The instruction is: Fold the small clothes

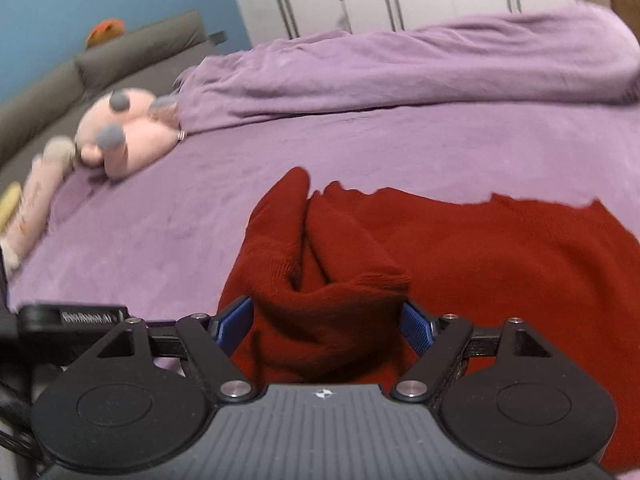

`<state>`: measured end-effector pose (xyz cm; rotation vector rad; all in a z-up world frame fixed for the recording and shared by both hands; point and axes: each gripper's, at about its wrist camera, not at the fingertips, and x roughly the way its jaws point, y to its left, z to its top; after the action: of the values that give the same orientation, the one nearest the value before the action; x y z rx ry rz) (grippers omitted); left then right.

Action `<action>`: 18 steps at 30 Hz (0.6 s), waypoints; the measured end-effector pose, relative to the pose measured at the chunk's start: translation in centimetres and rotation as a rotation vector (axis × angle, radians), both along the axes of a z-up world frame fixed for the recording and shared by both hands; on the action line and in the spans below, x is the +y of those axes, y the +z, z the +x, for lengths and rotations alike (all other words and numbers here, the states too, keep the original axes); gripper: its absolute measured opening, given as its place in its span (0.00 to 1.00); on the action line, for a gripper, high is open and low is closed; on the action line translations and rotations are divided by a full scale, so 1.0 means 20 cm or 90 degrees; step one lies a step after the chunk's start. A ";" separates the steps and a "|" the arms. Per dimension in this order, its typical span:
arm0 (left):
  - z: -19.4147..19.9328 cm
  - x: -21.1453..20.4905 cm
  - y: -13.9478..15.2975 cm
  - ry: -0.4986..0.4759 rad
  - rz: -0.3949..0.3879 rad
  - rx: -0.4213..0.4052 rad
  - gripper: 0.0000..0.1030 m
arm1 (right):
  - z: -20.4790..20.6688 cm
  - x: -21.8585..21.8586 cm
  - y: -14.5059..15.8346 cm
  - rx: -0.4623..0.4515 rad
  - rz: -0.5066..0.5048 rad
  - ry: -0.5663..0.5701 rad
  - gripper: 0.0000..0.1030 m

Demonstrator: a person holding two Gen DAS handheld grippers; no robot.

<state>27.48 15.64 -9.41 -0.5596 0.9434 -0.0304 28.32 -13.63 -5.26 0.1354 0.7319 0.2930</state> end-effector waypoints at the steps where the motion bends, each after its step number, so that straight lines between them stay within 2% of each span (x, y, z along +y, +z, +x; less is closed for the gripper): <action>1: 0.00 0.01 0.01 0.000 0.001 -0.003 0.52 | 0.00 0.04 -0.01 -0.005 -0.025 0.001 0.76; 3: -0.01 0.02 0.01 0.000 0.003 -0.005 0.53 | 0.01 0.09 -0.02 -0.019 -0.060 0.002 0.69; 5: -0.01 0.01 0.02 -0.002 0.009 -0.007 0.54 | 0.00 0.10 -0.02 -0.023 -0.067 0.007 0.43; 6: -0.01 0.01 0.03 -0.002 0.012 -0.007 0.54 | 0.01 0.11 -0.03 -0.022 -0.069 0.009 0.36; 7: -0.01 0.00 0.03 -0.002 0.014 -0.005 0.54 | 0.01 0.13 -0.03 -0.022 -0.073 0.014 0.19; 9: -0.01 -0.02 0.04 -0.009 0.016 -0.002 0.54 | 0.01 0.16 -0.03 -0.039 -0.095 0.016 0.16; 11: -0.02 -0.06 0.07 -0.027 0.015 -0.012 0.54 | -0.05 0.12 0.03 -0.082 -0.065 -0.004 0.16; 13: -0.03 -0.12 0.11 -0.055 0.020 -0.031 0.55 | -0.10 0.02 0.11 -0.116 -0.017 -0.064 0.15; 15: -0.03 -0.21 0.15 -0.090 0.020 -0.058 0.57 | -0.20 -0.15 0.16 -0.143 0.037 -0.156 0.15; 18: -0.01 -0.38 0.16 -0.144 0.019 -0.069 0.59 | -0.31 -0.40 0.08 -0.115 0.079 -0.284 0.16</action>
<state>27.26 8.06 -6.15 -0.4175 0.8969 -0.2477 22.19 -21.60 -3.61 0.3786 0.4871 -0.0767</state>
